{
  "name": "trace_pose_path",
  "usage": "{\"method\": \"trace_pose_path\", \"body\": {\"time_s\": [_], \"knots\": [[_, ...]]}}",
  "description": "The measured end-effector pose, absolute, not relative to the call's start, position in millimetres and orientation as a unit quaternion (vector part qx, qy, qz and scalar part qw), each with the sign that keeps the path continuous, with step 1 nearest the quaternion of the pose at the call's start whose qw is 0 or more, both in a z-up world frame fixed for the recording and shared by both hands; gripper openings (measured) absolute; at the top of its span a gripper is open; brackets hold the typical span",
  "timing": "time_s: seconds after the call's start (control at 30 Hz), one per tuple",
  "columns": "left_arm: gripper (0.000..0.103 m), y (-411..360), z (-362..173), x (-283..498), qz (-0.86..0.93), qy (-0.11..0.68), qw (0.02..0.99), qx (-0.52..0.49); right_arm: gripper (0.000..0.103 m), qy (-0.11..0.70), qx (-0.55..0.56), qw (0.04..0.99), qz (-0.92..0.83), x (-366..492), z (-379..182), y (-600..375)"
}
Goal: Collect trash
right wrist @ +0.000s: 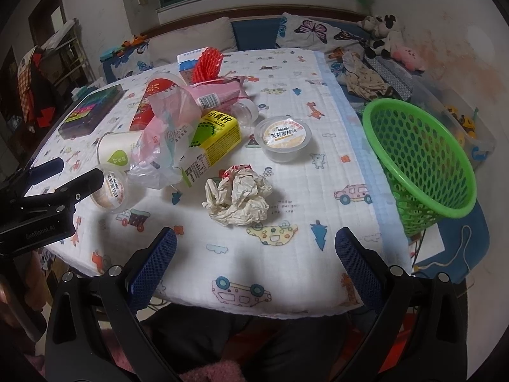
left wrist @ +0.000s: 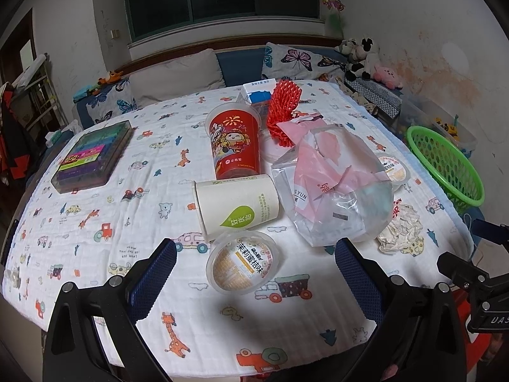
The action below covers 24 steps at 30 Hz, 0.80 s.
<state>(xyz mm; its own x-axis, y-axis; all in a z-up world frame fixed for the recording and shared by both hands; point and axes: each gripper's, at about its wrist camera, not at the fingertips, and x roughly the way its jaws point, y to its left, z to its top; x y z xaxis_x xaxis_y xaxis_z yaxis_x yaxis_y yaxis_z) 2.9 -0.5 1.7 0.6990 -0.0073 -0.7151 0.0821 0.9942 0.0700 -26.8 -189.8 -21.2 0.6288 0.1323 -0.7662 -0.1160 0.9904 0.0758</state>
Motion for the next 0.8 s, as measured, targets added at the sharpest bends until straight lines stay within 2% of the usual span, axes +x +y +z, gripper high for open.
{"method": "trace_pose_path", "body": {"time_s": [0.8], "knots": [[0.097,0.4,2.6,4.2,-0.023,0.385,0.921,0.049,0.098,0.421,0.009,0.904,0.071,-23.5,-19.0,-188.6]]}}
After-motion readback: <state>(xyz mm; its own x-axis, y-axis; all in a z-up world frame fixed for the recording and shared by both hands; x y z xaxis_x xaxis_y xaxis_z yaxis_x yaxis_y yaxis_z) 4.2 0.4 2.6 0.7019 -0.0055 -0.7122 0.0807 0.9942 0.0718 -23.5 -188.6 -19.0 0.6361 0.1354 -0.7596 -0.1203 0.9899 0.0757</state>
